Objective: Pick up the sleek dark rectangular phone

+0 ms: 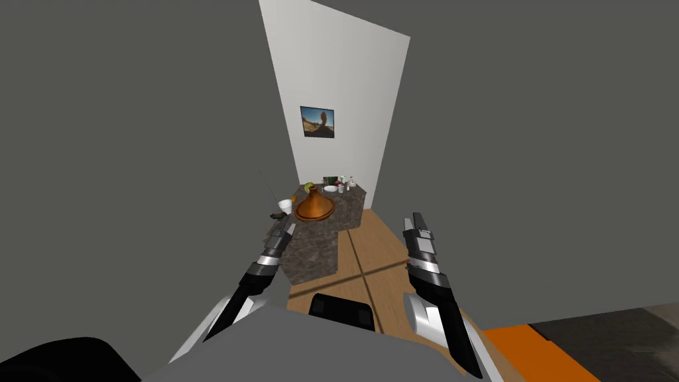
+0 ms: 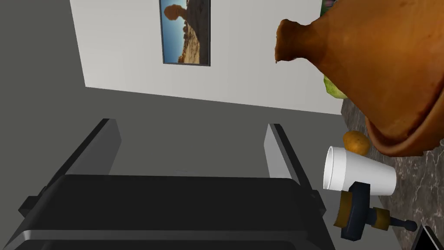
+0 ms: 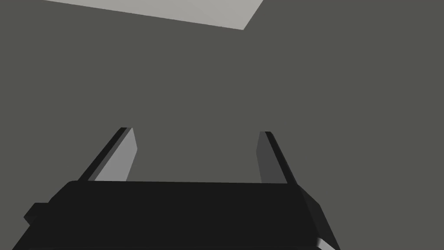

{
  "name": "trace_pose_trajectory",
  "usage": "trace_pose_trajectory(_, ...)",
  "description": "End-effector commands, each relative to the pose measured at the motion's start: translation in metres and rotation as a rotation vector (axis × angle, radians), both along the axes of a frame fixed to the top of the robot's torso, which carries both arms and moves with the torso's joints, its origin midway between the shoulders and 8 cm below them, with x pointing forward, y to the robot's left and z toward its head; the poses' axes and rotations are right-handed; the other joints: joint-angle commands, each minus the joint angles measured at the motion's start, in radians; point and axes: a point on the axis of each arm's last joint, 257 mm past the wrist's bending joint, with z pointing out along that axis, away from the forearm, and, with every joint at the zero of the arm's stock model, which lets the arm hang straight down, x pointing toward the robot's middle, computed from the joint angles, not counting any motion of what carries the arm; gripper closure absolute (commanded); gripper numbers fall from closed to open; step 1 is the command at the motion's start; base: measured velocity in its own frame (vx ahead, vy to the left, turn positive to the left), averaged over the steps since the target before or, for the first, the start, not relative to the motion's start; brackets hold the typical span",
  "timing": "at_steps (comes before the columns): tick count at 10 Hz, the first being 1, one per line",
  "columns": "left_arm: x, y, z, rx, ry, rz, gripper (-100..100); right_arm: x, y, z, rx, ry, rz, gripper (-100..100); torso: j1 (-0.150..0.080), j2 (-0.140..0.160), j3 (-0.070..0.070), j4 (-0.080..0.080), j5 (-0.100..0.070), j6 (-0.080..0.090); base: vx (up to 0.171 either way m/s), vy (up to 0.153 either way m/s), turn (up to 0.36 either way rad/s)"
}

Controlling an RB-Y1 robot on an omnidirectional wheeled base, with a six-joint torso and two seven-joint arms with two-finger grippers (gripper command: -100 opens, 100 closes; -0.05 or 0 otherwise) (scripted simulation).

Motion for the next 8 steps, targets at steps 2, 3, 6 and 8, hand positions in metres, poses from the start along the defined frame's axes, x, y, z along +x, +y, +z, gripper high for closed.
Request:
trace_pose_trajectory(2, -0.015, 0.009, -0.052, 0.006, 0.142, -0.013, -100, 0.000, 0.000, 0.000, 0.000, 0.000, 0.000, 0, 0.001, 0.000, 0.000, 0.000, 0.000, 0.001, -0.010, -0.045, -0.300)
trace_pose_trajectory(3, -0.021, 0.012, -0.075, 0.007, 0.200, -0.023, -100, 0.000, 0.000, 0.000, 0.000, 0.000, 0.000, 0, 0.002, -0.001, 0.000, 0.000, 0.001, 0.000, -0.007, -0.052, -0.297)
trace_pose_trajectory(6, -0.038, 0.017, -0.106, 0.004, 0.288, -0.023, -100, 0.000, 0.000, 0.000, 0.000, 0.000, 0.000, 0, 0.002, -0.001, -0.001, 0.000, 0.001, 0.001, -0.004, -0.036, -0.154)
trace_pose_trajectory(8, -0.053, 0.022, -0.133, -0.001, 0.364, -0.026, -100, 0.000, 0.000, 0.000, 0.000, 0.000, 0.000, 0, 0.003, -0.002, -0.001, 0.000, 0.001, 0.001, 0.008, -0.029, -0.211)
